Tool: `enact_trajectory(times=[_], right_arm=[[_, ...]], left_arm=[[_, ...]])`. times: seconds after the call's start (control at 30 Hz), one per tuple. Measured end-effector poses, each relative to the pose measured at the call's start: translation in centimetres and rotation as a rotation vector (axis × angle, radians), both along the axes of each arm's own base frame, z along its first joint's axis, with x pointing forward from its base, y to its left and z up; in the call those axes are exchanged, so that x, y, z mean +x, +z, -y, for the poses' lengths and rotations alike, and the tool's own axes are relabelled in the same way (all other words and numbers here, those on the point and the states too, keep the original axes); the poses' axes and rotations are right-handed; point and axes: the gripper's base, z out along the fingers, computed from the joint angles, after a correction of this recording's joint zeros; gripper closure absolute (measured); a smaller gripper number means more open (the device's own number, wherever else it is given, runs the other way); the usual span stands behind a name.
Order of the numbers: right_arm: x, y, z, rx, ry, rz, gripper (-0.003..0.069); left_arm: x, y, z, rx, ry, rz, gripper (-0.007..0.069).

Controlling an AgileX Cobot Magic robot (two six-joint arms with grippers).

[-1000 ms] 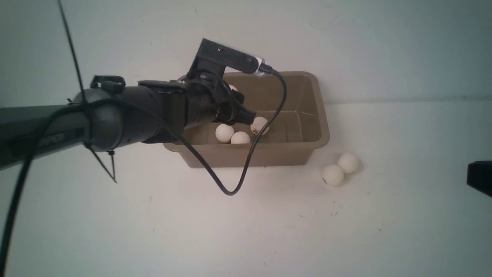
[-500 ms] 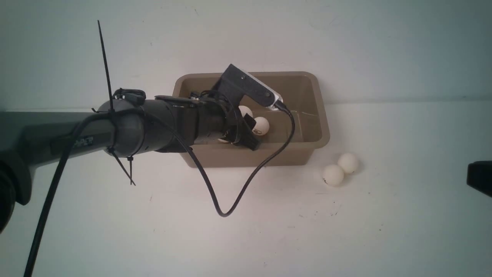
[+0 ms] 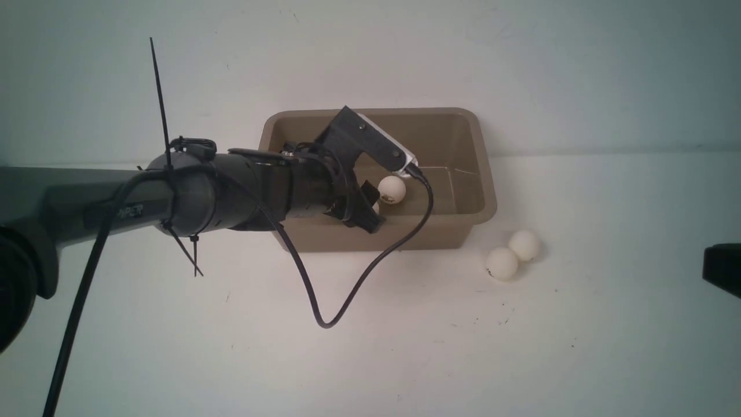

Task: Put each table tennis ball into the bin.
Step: Use the left arm to put the table tennis ball into the box, then use the right arm to clamp the table tennis ball closest to it

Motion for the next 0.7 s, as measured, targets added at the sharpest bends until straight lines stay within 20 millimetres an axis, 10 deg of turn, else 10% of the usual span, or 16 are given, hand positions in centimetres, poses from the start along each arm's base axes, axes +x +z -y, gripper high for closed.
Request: enact_trajectory(times=[0.13, 0.43, 0.7], right_arm=[[0.0, 0.0, 0.0, 0.0, 0.0, 0.0, 0.0669], [0.3, 0.2, 0.2, -0.024, -0.013, 0.048, 0.0669], [2.6, -0.6, 0.6, -0.088, -0.02, 0.052, 0.0669]], left_arm=[[-0.2, 2.2, -0.6, 0.009, 0.042, 0.05, 0.0186], [-5.6, 15.0, -4.2, -0.144, 0.192, 0.295, 0.0351], [-12.5, 17.3, -7.5, -0.213, 0.222, 0.338, 0.0619]])
